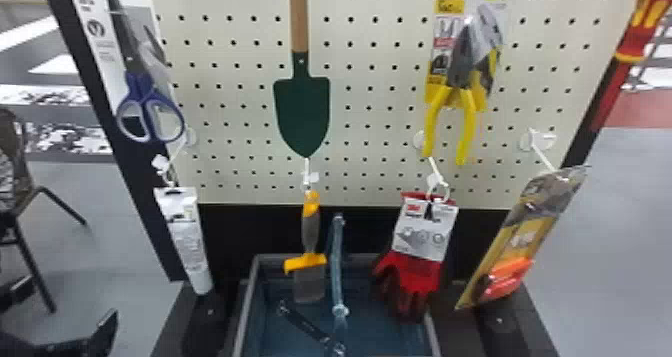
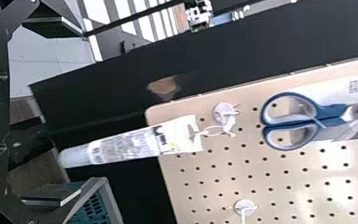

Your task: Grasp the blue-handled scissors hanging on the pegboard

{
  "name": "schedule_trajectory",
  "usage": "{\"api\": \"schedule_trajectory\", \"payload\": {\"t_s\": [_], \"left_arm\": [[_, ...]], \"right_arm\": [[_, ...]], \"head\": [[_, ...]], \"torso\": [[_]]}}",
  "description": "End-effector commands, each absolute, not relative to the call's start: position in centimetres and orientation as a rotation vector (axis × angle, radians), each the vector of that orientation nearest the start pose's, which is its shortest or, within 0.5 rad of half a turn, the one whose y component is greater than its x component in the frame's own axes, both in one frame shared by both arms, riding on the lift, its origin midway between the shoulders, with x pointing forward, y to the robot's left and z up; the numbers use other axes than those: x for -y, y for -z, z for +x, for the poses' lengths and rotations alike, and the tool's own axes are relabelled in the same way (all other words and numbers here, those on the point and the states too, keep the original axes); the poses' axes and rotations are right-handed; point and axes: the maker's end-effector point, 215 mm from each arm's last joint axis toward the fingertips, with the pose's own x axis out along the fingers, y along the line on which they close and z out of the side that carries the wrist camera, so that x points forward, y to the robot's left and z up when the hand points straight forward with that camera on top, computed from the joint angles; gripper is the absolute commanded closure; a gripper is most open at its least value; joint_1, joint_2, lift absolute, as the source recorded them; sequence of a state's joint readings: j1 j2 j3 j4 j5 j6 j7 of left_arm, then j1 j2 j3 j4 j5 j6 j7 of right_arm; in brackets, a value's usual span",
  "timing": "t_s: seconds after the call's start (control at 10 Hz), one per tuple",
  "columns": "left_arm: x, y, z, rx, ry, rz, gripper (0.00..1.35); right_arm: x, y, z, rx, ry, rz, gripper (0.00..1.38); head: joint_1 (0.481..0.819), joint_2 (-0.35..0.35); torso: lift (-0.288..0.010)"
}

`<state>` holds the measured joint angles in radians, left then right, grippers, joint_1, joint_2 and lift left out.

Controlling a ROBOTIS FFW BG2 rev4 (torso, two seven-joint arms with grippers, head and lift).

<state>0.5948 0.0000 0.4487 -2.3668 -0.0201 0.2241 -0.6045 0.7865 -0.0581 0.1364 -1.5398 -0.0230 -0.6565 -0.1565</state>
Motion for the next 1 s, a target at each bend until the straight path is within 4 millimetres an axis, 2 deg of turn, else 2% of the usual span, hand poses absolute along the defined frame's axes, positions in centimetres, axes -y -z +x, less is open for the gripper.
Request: {"api": "schedule_trajectory", "payload": {"t_s": [0.0,0.4,0.9], "left_arm": [[-31.9,24.9,40.8,-0.073,0.228,0.246,0.13],[-30.7,20.4,43.9,-0.014,0.302,0.265,0.13],[-30.5,14.8,47.0,0.021,0.388,0.299,0.13]], "right_arm": [[20.2,50.3,25.5,-0.17,0.03,0.048,0.16],[20.2,50.4,25.4,-0.172,0.03,0.048,0.16],[20.1,50.4,25.4,-0.172,0.029,0.047,0.16]], "head": [[0.549,0.0],[0.549,0.0],[0.549,0.0]], "torso": [[-0.1],[-0.1],[-0.1]]}}
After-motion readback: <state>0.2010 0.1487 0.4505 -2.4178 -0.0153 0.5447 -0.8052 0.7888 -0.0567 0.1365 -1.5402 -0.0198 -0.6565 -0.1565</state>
